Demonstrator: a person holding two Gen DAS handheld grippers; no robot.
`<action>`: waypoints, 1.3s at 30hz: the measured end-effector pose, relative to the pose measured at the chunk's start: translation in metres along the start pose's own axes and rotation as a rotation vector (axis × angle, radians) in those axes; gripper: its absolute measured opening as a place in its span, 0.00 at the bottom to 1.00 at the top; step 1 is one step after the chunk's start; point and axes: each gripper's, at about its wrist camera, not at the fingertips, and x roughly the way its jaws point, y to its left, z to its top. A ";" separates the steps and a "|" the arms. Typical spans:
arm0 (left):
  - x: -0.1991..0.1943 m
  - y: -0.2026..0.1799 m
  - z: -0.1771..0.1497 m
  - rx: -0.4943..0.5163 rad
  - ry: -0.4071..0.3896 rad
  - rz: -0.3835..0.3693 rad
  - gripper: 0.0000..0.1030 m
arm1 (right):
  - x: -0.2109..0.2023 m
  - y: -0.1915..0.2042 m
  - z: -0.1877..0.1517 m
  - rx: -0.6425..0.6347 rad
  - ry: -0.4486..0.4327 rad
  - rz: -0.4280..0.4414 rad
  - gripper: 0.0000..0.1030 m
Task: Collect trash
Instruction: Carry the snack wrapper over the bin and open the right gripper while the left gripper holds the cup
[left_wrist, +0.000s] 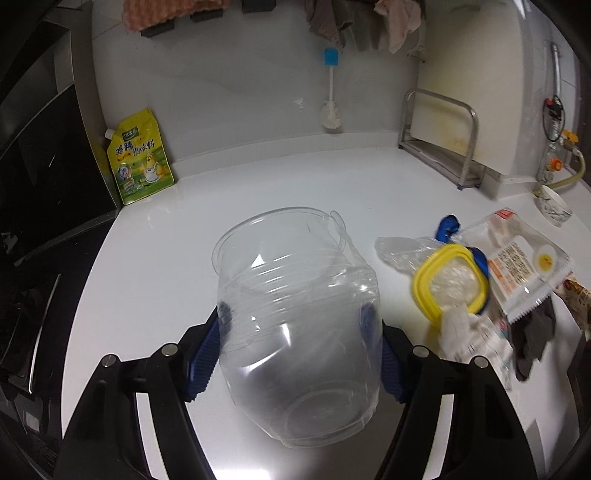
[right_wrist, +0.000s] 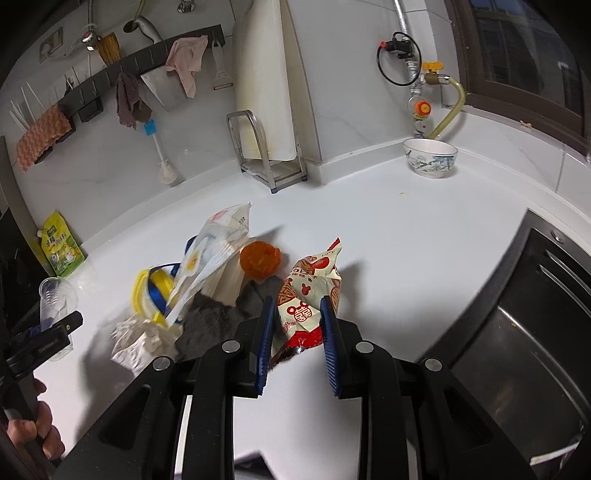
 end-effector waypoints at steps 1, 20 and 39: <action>-0.008 0.000 -0.004 0.007 -0.003 -0.011 0.68 | -0.008 0.002 -0.003 0.000 -0.004 -0.003 0.23; -0.126 -0.033 -0.103 0.202 -0.033 -0.233 0.68 | -0.131 0.018 -0.115 0.054 0.011 0.006 0.23; -0.128 -0.064 -0.201 0.328 0.101 -0.360 0.70 | -0.139 0.016 -0.214 0.073 0.167 0.027 0.24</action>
